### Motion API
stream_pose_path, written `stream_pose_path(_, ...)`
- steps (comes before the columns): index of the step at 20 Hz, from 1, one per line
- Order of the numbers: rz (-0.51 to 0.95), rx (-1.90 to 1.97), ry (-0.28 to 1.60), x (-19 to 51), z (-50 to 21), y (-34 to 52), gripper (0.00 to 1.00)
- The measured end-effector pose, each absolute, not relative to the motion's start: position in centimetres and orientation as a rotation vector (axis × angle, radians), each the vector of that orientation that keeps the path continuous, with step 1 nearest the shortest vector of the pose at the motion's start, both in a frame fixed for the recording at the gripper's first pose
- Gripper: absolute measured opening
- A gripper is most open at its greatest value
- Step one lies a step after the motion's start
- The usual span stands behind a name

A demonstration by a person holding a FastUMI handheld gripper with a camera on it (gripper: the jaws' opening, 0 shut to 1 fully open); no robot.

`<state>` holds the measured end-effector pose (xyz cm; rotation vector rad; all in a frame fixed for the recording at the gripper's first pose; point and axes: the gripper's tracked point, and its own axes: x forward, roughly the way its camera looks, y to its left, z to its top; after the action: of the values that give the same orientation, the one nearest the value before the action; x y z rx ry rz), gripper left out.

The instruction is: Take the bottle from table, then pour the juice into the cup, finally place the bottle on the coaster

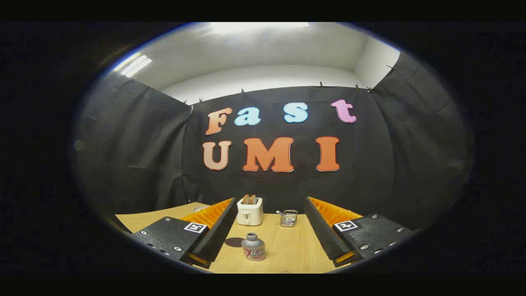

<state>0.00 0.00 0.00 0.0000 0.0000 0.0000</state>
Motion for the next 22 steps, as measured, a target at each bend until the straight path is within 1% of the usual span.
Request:
stream_pose_path(18,-0.013,0.053,0.006,1.8,-0.9,0.8,0.97)
stream_pose_path(22,-0.013,0.061,0.035,2.2,-2.8,1.0,0.97)
